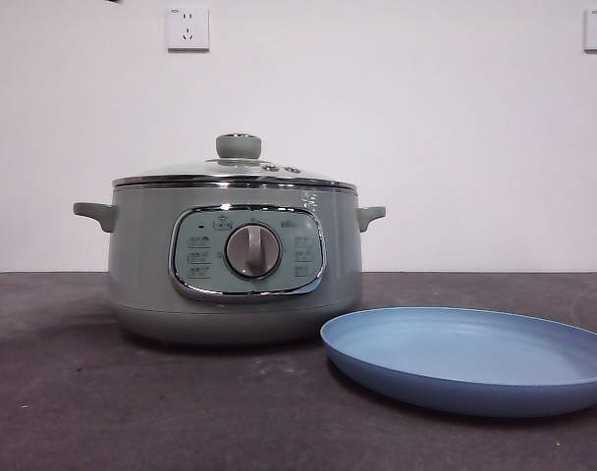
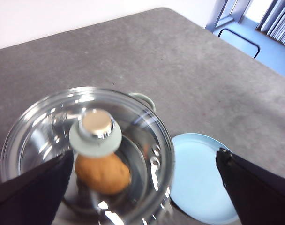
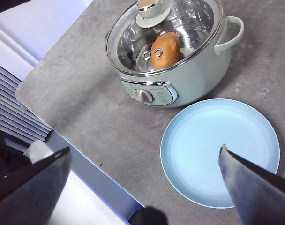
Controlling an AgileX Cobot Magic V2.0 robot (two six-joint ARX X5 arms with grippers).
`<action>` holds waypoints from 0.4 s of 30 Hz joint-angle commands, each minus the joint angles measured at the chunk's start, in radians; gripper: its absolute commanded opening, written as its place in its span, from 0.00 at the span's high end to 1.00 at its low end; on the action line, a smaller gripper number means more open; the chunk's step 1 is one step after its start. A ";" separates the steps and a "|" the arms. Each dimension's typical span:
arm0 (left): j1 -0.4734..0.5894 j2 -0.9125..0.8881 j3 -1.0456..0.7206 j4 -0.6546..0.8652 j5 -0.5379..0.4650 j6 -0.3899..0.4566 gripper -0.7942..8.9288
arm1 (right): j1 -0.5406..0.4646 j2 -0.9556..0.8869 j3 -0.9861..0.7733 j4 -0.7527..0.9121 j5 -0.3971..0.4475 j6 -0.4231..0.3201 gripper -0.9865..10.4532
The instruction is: Take the potato out from the steamer,put the potato on the plate,close the lid
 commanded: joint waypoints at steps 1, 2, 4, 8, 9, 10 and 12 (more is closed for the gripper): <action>-0.039 0.114 0.065 0.010 -0.037 0.024 0.24 | 0.003 0.001 0.002 0.002 -0.001 -0.005 0.34; -0.051 0.146 0.085 0.011 -0.050 0.031 0.24 | 0.003 0.001 0.002 0.002 -0.001 -0.005 0.34; -0.076 0.217 0.129 0.013 -0.093 0.050 0.24 | 0.003 0.001 0.002 0.002 -0.001 -0.005 0.34; -0.105 0.336 0.190 0.017 -0.161 0.078 0.24 | 0.003 0.001 0.002 0.002 -0.001 -0.004 0.34; -0.110 0.363 0.202 0.017 -0.166 0.081 0.24 | 0.003 0.001 0.002 0.002 -0.001 -0.004 0.34; -0.114 0.390 0.211 0.021 -0.167 0.085 0.24 | 0.003 0.001 0.002 0.002 -0.001 -0.003 0.34; -0.119 0.427 0.218 0.035 -0.179 0.092 0.24 | 0.003 0.001 0.002 0.002 -0.001 0.003 0.34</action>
